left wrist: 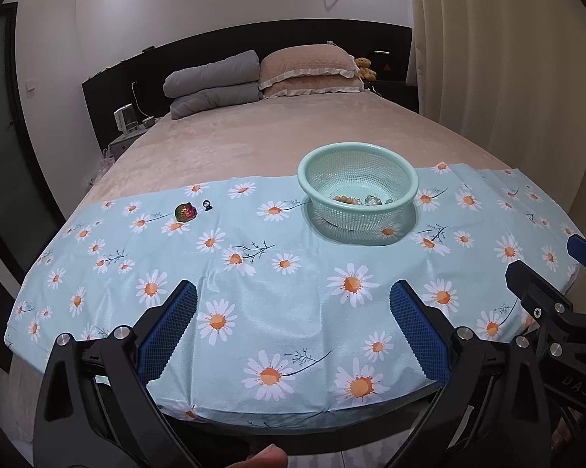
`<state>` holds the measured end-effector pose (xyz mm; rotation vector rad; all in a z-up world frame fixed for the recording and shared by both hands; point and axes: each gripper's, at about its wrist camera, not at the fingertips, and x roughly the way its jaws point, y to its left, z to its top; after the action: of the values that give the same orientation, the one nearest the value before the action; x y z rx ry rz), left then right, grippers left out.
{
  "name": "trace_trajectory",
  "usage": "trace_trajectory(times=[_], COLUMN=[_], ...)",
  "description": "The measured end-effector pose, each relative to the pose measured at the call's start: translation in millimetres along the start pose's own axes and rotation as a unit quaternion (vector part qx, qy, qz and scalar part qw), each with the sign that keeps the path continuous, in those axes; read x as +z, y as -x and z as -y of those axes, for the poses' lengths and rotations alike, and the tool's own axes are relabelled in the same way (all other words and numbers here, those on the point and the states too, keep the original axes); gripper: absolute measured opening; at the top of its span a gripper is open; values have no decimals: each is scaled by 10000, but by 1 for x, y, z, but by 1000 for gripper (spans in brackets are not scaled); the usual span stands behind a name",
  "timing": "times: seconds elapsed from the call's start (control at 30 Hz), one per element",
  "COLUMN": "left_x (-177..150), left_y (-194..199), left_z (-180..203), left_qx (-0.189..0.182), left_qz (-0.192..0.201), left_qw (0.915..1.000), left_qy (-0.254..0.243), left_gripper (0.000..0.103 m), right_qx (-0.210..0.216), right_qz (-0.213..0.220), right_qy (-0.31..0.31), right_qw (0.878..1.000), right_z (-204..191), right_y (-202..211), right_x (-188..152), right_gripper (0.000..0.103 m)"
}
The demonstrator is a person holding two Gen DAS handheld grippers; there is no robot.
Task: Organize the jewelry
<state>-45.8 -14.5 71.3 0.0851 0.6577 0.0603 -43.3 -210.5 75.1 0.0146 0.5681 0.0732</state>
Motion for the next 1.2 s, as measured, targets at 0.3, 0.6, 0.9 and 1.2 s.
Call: trace_trajectory(times=[0.3,0.6,0.9,1.2], left_x=[-2,-3,-3,-3], left_y=[-2,-3,-4,-2], left_z=[-1,-4,-7,-17], left_qx=[-107,-108,-30,171], left_qz=[-57,-69,-80,-90], left_qw=[9999,9999,9999,9995], left_qy=[30,42,90,259], left_gripper=[97,97,97,97], right_qx=[-49,-69,-82,-158], right_qz=[-56,-28,-51,-68], right_qy=[134,242,244,178], right_qw=[9999,9997,9997,9997], right_z=[-5,-11,-12,-11], right_y=[0,0,-1,0], right_x=[0,3,3,3], right_gripper=[95,95,95,95])
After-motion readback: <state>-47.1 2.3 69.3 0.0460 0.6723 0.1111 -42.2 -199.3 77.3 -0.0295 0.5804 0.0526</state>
